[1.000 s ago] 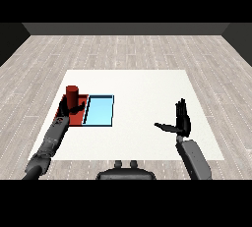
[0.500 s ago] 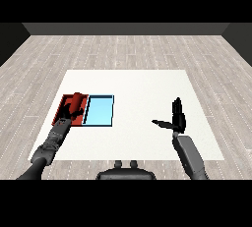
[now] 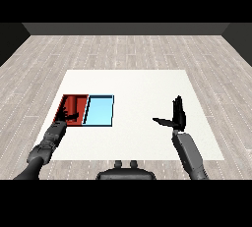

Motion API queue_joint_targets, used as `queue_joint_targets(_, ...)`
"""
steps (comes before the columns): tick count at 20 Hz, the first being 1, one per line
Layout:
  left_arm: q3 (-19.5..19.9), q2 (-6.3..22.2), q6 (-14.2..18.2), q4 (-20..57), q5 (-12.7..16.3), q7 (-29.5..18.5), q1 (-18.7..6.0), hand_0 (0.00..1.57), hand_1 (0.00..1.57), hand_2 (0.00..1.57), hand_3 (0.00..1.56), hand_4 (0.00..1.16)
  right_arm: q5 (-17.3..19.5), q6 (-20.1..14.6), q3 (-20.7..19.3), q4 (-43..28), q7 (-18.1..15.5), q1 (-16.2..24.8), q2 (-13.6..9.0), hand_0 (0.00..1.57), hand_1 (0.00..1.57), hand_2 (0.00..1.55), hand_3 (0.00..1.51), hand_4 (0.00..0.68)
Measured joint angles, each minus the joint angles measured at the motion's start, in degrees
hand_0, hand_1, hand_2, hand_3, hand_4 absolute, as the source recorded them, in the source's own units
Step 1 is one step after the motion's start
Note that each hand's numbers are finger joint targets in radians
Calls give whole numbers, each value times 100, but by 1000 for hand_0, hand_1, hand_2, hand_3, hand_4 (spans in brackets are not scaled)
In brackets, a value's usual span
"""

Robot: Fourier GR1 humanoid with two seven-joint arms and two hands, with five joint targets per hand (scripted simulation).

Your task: Pick the red can and put it in the red box

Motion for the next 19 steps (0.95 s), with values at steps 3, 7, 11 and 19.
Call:
queue_joint_targets(3, -18, 76, -199, 67, -35, 80, -8, 0, 0, 0, 0, 0, 8, 32, -35, 41, -64, -15, 22, 0, 0, 0, 0, 0)
queue_joint_targets(7, -80, 145, -237, 58, -125, 107, -65, 0, 0, 0, 0, 0, 29, 22, -17, -3, -122, 18, 143, 0, 0, 0, 0, 0)
queue_joint_targets(11, 188, 147, -180, -272, 117, -531, 9, 0, 0, 0, 0, 0, -85, 237, -113, -78, -159, 96, 64, 0, 0, 0, 0, 0)
queue_joint_targets(19, 735, 67, -1065, -1396, 731, -2087, 158, 0, 0, 0, 0, 0, -116, 530, -32, -369, -265, 244, 56, 0, 0, 0, 0, 0)
